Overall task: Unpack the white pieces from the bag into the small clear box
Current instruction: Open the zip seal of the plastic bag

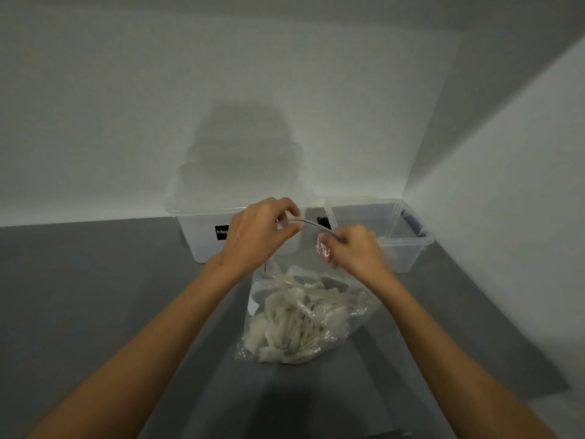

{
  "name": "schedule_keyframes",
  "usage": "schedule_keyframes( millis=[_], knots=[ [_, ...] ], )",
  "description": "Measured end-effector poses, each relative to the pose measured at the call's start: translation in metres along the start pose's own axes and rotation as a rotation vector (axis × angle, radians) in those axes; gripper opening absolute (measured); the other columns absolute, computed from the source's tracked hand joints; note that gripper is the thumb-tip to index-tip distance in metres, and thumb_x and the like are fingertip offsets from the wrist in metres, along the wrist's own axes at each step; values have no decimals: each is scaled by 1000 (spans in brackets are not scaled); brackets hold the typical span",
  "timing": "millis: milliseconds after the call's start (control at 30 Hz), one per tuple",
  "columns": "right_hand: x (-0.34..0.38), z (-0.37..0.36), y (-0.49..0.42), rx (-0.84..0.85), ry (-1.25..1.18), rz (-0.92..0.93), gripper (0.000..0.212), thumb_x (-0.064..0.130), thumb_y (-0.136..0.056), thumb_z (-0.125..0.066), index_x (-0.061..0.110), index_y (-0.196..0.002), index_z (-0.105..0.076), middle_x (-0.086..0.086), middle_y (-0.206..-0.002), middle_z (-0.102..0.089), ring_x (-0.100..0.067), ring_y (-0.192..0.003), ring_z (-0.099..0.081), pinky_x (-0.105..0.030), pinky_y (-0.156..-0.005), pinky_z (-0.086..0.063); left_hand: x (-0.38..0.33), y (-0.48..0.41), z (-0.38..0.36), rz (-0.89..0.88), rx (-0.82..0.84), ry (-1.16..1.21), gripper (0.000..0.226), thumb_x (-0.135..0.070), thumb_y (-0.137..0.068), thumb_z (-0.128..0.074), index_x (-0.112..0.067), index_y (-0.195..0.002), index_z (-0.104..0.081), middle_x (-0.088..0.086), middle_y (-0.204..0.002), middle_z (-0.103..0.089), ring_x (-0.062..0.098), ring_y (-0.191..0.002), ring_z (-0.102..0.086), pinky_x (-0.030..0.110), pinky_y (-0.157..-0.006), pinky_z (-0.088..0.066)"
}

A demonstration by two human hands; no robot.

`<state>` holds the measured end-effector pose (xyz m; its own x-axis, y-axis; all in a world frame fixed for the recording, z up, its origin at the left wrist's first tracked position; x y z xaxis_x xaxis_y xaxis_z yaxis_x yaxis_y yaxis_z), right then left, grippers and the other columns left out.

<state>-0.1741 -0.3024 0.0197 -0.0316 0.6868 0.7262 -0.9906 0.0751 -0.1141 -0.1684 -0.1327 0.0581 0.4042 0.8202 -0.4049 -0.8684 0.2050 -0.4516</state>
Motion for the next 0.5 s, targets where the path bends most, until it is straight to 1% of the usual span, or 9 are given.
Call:
schedule_keyframes(
  millis=[67, 100, 167, 200, 267, 333, 400, 467, 500],
  knots=[
    [-14, -5, -3, 14, -482, -221, 32, 23, -95, -56, 8, -69, -66, 2, -50, -57, -11, -41, -49, -26, -41, -46, 6, 20, 3, 64, -68, -84, 43, -49, -82, -64, -32, -120, -53, -9, -108, -53, 10, -91, -56, 25, -66, -39],
    [-18, -7, -2, 27, -674, -302, 31, 19, -96, -55, 9, -68, -63, 2, -48, -51, -9, -37, -42, -21, -37, -38, 13, 32, 2, 159, -68, -106, 50, -52, -81, -64, -30, -123, -48, -7, -111, -49, 11, -94, -55, 27, -67, -40],
    [-26, -12, -1, 76, -931, -407, 27, 14, -96, -51, 10, -71, -60, 3, -47, -45, -7, -37, -36, -19, -39, -32, 33, 57, -14, 385, 80, -83, 48, -54, -82, -61, -21, -116, -50, -1, -106, -52, 17, -90, -56, 32, -68, -43],
    [-29, -17, -1, 115, -1025, -442, 26, 13, -97, -48, 10, -73, -58, 4, -47, -44, -7, -36, -35, -19, -41, -31, 41, 69, -27, 486, 202, 12, 40, -52, -86, -58, -17, -105, -55, 3, -96, -58, 19, -82, -59, 35, -68, -47],
    [-37, -33, 1, 222, -1132, -507, 23, 12, -97, -47, 12, -75, -56, 5, -46, -42, -7, -35, -32, -19, -40, -29, 51, 91, -56, 727, 312, 509, 29, -34, -94, -55, -7, -89, -61, 9, -76, -63, 17, -62, -63, 36, -67, -56],
    [-48, -45, 6, 301, -1105, -523, 14, 11, -93, -55, 13, -80, -59, 6, -48, -42, -5, -38, -32, -16, -38, -30, 54, 103, -79, 1013, 269, 1090, 20, -12, -98, -49, 2, -94, -62, 15, -72, -68, 18, -57, -67, 32, -59, -59],
    [-65, -47, 14, 305, -871, -453, 3, 8, -85, -66, 11, -87, -65, 7, -55, -50, -4, -45, -40, -16, -41, -35, 51, 104, -88, 1194, 221, 1535, 21, -1, -98, -42, 7, -94, -60, 17, -70, -71, 22, -57, -70, 33, -52, -59],
    [-86, -47, 22, 248, -546, -361, 7, 11, -82, -70, 10, -79, -64, 6, -61, -56, -8, -56, -50, -19, -50, -40, 52, 103, -92, 1300, 182, 1812, 21, 7, -95, -39, 10, -86, -58, 21, -71, -68, 26, -55, -69, 34, -46, -58],
    [-99, -49, 24, 213, -464, -362, 18, 16, -84, -70, 10, -71, -60, 4, -62, -57, -11, -59, -52, -21, -52, -42, 53, 103, -95, 1345, 180, 1889, 17, 9, -90, -40, 9, -85, -57, 20, -72, -64, 25, -55, -66, 32, -44, -57]
  ],
)
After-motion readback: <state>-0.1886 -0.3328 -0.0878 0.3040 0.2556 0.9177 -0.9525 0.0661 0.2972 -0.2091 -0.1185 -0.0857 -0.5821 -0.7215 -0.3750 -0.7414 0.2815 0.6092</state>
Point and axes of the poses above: each hand's wrist, its own y-axis away from the middle knuckle, its own z-axis out of the back of the hand, x = y × z, the point moved 6 cm from there along -y, towards the middle knuckle
